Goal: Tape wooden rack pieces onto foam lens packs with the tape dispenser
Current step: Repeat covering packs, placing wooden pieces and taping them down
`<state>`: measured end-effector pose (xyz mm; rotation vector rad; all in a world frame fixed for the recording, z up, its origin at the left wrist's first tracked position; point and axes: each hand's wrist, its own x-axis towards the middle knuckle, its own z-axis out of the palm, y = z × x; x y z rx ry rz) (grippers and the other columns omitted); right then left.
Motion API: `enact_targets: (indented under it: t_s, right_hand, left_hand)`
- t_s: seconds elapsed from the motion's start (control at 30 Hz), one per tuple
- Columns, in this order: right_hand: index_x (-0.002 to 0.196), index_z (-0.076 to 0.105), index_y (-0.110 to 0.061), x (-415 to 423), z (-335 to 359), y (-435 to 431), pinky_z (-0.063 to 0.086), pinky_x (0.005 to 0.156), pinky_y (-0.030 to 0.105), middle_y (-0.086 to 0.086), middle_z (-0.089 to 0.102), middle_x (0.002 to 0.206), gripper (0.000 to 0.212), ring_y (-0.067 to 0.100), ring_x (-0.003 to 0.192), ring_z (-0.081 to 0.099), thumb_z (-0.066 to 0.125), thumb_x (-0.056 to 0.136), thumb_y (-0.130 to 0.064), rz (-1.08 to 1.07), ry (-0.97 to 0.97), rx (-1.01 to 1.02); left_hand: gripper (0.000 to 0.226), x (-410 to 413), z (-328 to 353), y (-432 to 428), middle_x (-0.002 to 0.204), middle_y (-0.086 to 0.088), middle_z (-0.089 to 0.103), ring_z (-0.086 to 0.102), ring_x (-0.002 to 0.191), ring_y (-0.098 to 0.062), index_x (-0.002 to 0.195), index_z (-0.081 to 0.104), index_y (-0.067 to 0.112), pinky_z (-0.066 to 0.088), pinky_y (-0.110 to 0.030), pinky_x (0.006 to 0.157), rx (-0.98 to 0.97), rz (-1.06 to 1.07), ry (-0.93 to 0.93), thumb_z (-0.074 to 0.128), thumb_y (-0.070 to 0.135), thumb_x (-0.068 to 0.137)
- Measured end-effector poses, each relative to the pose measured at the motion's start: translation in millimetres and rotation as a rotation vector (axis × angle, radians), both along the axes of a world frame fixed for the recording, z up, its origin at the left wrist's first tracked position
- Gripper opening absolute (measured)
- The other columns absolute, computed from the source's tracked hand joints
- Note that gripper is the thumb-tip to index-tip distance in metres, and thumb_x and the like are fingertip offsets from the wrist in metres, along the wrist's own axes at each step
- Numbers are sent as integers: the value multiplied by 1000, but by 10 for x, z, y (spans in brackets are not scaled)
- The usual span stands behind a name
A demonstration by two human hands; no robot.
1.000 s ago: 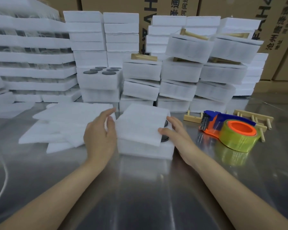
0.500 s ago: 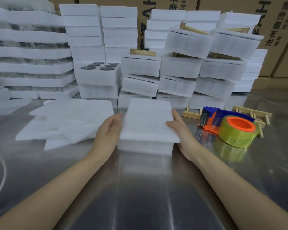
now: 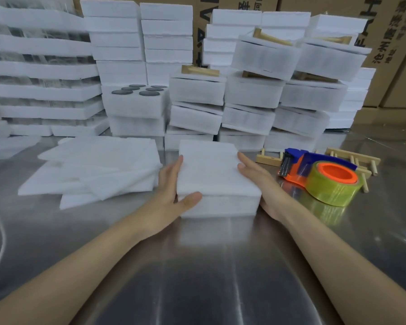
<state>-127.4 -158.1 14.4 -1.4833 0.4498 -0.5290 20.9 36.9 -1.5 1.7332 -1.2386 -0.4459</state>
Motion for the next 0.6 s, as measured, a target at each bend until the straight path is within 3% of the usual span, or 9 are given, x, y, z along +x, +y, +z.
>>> enact_targets:
  t_s: [0.07,0.17,0.23,0.3,0.43,0.5,0.6]
  right_hand:
    - [144,42,-33,2,7,4,48,95,21,-10,52,141,55,5,118,58,61,93,-33,-27,-1,-50]
    - [134,50,-45,-76,58,9,28,110,28,-14,40,150,45,3,133,37,58,90,-47,0,15,-140]
    - [126,51,-58,-146,76,9,19,111,34,-21,24,156,45,2,135,23,61,82,-63,127,81,-195]
    - [131,48,-57,-185,90,19,16,117,38,-24,10,158,67,8,142,16,74,69,-60,238,98,-184]
    - [139,46,-42,-157,115,24,24,119,43,-19,8,159,93,15,144,24,84,55,-35,288,88,-147]
    - [132,54,-39,-147,113,13,34,114,41,-15,18,159,87,11,137,36,92,55,-26,219,64,-193]
    - [115,67,-35,-113,75,23,49,95,21,-26,38,143,67,-11,114,53,87,52,-26,121,-27,-248]
  left_hand:
    - [90,-71,-3,18,143,35,3,18,129,22,147,1,44,20,-11,106,-21,6,-24,51,63,75]
    - [77,-115,7,21,152,26,8,38,131,-7,143,15,42,31,-17,104,-14,17,-4,49,61,76]
    - [82,-112,24,24,154,27,1,25,138,-3,145,15,40,23,-14,105,4,24,11,49,62,74]
    - [90,-96,43,14,151,31,-3,7,138,10,149,12,37,12,-14,108,12,26,45,47,65,71]
    - [91,-73,37,20,152,32,-2,3,136,15,153,6,36,10,-17,113,31,11,68,45,65,75]
    - [90,-70,21,16,150,34,3,7,129,23,152,9,37,12,-11,109,12,18,74,47,63,75]
    - [87,-24,10,18,140,44,8,8,116,39,151,15,36,14,2,103,-25,39,36,49,63,76]
